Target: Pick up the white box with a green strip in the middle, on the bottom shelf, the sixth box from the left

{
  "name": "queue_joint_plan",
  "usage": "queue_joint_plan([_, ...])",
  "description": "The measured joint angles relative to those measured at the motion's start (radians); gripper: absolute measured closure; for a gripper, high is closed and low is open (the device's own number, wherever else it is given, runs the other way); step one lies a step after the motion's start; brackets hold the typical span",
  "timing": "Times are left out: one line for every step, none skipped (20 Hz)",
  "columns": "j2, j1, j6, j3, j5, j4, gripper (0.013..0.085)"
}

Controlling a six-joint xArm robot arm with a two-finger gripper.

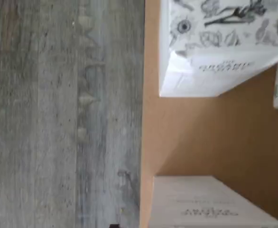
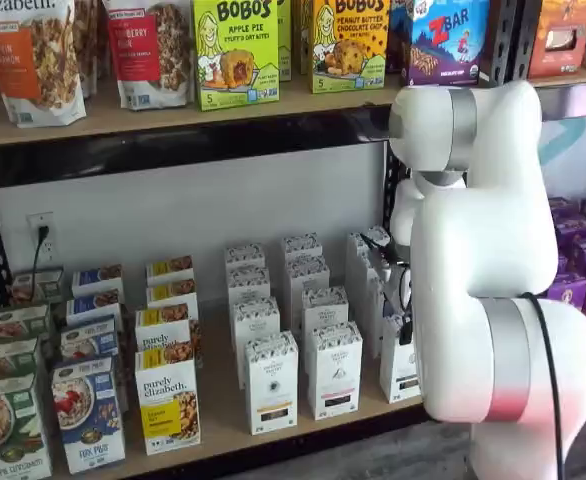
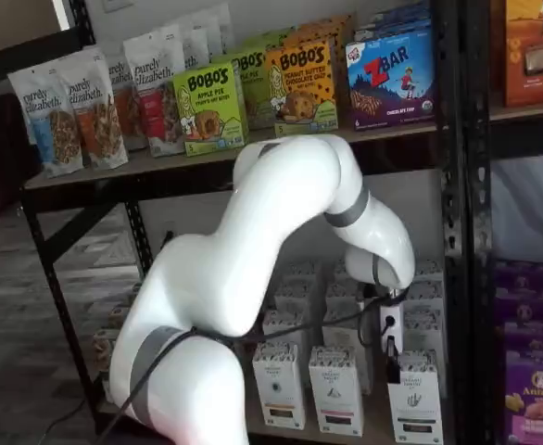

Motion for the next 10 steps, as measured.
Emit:
queue_joint_plan([0.004, -0.001, 0.009, -0.004, 0.003, -0.013, 0.013])
queue_joint_plan([0.007, -0.002, 0.014, -0.006, 0.003, -0.018, 0.013])
queue_joint_plan([0.01, -0.003, 0.015, -0.006, -0.002, -0.021, 0.013])
queue_joint_plan([0.011, -0.003, 0.016, -0.002, -0.014, -0.022, 0.013])
queue_joint_plan([0.013, -0.003, 0.019, 0.001, -0.024, -0.026, 0.013])
queue_joint_plan([0.015, -0.003, 0.022, 0.002, -0.031, -0.03, 0.013])
queue_joint_plan([0.017, -0.002, 0.027, 0.003, -0.037, -0.035, 0.013])
queue_joint_plan([0.02, -0.002, 0.04, 0.003, -0.045, -0.05, 0.013])
queue_joint_plan([0.023, -0.002, 0.048, 0.002, -0.05, -0.059, 0.013])
queue_joint_plan([0.025, -0.002, 0.057, 0.002, -0.054, -0.069, 0.013])
